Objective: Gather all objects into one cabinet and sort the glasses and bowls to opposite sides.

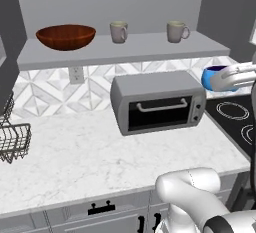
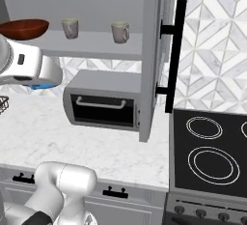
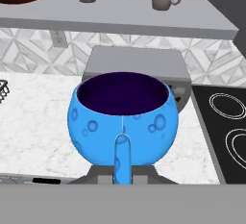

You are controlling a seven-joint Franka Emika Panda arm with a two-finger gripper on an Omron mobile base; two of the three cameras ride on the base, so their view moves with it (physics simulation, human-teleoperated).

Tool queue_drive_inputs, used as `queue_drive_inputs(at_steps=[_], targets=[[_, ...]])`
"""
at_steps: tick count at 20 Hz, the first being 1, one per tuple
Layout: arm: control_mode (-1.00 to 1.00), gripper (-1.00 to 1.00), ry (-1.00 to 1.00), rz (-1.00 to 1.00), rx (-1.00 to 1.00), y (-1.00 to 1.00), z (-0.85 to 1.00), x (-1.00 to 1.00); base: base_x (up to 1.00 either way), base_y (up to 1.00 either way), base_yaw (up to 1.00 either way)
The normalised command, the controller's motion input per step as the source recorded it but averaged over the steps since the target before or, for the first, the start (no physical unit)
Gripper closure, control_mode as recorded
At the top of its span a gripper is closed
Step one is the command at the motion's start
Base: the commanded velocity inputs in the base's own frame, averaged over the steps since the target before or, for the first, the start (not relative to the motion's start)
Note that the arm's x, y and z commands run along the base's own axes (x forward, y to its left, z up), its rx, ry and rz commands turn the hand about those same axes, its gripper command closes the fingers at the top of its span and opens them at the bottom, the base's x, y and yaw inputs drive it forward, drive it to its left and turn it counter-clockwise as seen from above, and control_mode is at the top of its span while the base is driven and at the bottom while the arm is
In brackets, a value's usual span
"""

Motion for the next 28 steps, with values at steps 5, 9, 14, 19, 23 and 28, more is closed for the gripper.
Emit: queue_drive_inputs(at_steps=[5,9,14,19,23,28], targets=[[1.00,1.00,0.00,0.00,0.00,0.00,0.00,0.00,0.48,-0.09,0.00],[-1.00,1.00,0.00,0.00,0.00,0.00,0.00,0.69,0.16,0.00,0.00],[-1.00,1.00,0.00,-0.03,0.02,-0.13,0.00,1.00,0.00,0.00,0.00],[-1.00,1.00,0.00,-0.11,0.06,-0.36,0.00,0.89,0.00,0.00,0.00],[-1.00,1.00,-0.01,-0.11,0.05,-0.38,0.00,0.54,0.00,0.00,0.00],[-1.00,1.00,-0.07,-0.09,0.00,-0.17,0.00,0.33,0.00,0.00,0.00]])
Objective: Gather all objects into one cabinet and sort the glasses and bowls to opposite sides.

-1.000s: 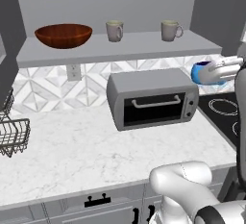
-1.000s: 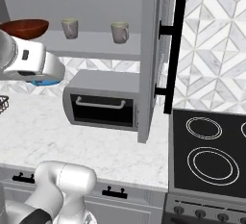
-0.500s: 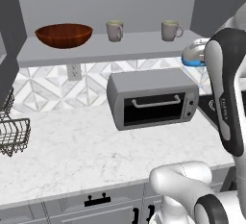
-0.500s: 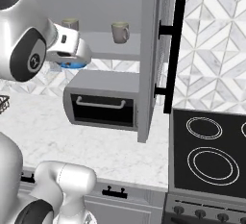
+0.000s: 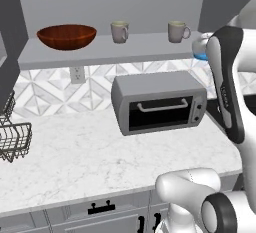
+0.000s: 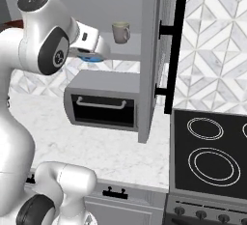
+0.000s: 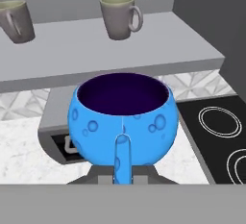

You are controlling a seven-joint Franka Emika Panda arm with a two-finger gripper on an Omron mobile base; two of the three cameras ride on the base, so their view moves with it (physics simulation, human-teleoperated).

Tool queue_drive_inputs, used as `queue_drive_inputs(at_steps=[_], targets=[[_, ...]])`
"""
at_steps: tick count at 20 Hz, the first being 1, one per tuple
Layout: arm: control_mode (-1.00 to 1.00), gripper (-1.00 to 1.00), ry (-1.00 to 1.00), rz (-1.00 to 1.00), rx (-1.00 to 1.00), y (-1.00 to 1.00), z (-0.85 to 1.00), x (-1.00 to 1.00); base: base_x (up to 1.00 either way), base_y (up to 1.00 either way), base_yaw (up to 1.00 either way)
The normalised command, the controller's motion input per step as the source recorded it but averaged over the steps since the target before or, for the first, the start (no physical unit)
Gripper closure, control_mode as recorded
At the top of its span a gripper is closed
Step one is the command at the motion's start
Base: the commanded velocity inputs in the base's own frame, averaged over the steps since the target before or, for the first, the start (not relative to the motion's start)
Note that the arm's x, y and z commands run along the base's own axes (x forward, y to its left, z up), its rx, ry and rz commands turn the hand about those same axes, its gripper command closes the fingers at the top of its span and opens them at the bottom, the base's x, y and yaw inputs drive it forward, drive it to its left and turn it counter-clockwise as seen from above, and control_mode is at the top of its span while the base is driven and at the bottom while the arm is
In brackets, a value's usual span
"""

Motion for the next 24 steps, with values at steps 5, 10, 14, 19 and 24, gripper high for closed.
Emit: queue_drive_inputs(at_steps=[5,10,14,19,24], targets=[[-1.00,1.00,-0.03,-0.01,0.00,-0.06,0.00,0.54,0.00,0.00,0.00],[-1.00,1.00,-0.02,0.00,0.00,-0.02,-0.09,0.53,0.00,0.00,0.00],[-1.00,1.00,-0.02,0.00,0.00,-0.03,-0.20,0.51,0.00,0.00,0.00],[-1.00,1.00,-0.01,0.00,0.00,-0.17,-0.06,0.60,0.00,0.00,0.00],[-1.00,1.00,0.00,0.00,0.00,-0.23,0.00,0.58,0.00,0.00,0.00]])
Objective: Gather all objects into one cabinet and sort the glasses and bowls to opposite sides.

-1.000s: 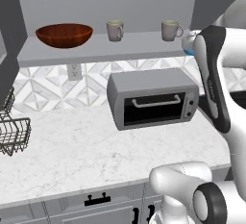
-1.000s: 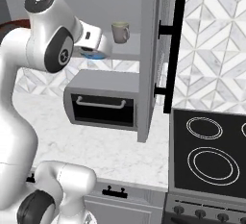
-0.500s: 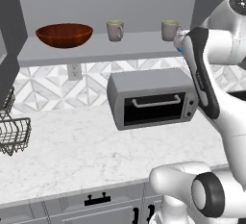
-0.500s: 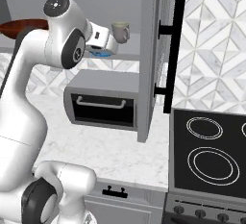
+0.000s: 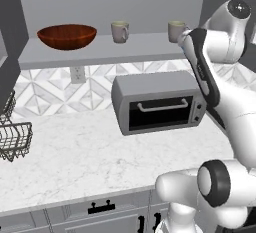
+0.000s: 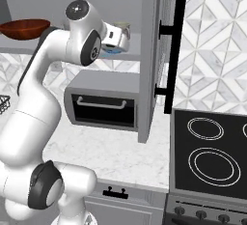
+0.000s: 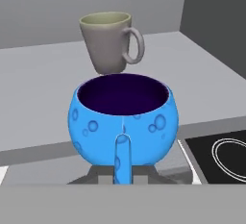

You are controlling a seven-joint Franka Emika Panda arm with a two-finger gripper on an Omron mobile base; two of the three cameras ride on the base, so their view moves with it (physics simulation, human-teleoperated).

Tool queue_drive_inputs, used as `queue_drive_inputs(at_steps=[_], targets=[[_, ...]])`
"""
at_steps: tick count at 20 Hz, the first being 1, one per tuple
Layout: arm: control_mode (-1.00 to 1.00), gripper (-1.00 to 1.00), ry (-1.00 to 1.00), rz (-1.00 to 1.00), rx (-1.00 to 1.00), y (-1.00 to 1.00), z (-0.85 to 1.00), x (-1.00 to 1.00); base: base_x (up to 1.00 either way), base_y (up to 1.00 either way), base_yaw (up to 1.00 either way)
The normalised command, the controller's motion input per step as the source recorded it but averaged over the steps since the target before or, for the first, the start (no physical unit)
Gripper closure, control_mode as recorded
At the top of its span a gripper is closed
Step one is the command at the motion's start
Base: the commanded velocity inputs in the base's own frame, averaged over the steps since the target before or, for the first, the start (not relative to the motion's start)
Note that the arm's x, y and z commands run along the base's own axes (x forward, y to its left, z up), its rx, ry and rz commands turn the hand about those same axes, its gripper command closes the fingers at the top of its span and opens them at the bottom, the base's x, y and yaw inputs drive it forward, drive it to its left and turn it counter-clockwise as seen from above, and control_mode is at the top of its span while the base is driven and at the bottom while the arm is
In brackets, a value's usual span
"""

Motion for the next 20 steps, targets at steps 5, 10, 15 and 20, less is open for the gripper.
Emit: queue_drive_inputs(at_steps=[5,10,15,20], targets=[[-1.00,1.00,0.00,0.00,0.00,-0.23,-0.03,0.63,0.00,0.00,0.00],[-1.00,1.00,0.00,0.00,0.00,-0.09,-0.08,0.52,0.00,0.00,0.00],[-1.00,1.00,0.00,0.00,0.00,-0.01,-0.04,0.43,0.00,0.00,0.00],[-1.00,1.00,0.00,0.00,0.00,-0.19,-0.21,0.17,0.00,0.00,0.00]])
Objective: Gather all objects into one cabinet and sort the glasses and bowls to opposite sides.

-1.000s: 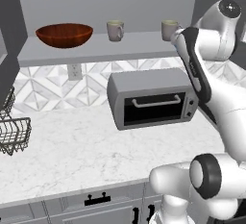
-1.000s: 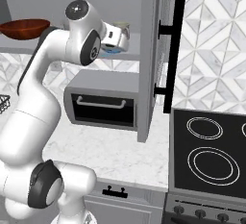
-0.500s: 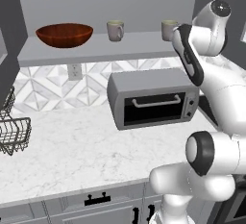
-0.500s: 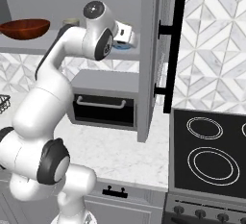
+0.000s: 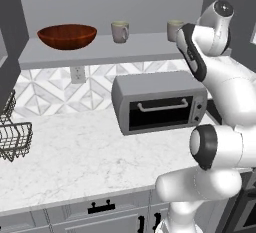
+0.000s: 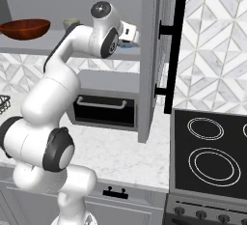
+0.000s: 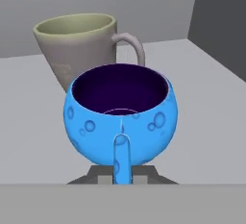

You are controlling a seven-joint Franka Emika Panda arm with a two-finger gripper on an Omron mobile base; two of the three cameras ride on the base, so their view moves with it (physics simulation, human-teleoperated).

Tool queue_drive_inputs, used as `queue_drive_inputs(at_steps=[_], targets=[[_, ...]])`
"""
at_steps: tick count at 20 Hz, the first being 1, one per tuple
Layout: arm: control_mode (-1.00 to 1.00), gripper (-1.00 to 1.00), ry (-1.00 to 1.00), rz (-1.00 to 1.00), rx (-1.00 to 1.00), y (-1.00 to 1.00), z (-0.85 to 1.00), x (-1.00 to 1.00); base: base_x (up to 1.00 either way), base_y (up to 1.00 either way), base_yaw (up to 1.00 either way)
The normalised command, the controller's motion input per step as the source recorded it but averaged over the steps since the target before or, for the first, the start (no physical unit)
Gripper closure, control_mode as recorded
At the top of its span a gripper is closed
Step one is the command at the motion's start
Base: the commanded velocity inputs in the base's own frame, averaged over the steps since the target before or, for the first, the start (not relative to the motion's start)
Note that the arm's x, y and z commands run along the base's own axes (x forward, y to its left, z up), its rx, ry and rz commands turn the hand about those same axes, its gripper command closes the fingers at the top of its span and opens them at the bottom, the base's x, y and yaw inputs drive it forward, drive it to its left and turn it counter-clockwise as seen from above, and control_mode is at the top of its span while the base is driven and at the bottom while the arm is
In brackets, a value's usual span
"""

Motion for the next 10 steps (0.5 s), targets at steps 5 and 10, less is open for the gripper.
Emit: queue_drive_inputs(at_steps=[5,10], targets=[[-1.00,1.00,0.00,0.00,0.00,-0.27,-0.12,0.03,0.00,0.00,0.00],[-1.00,1.00,0.00,0.00,0.00,-0.03,0.00,0.11,0.00,0.00,0.00]])
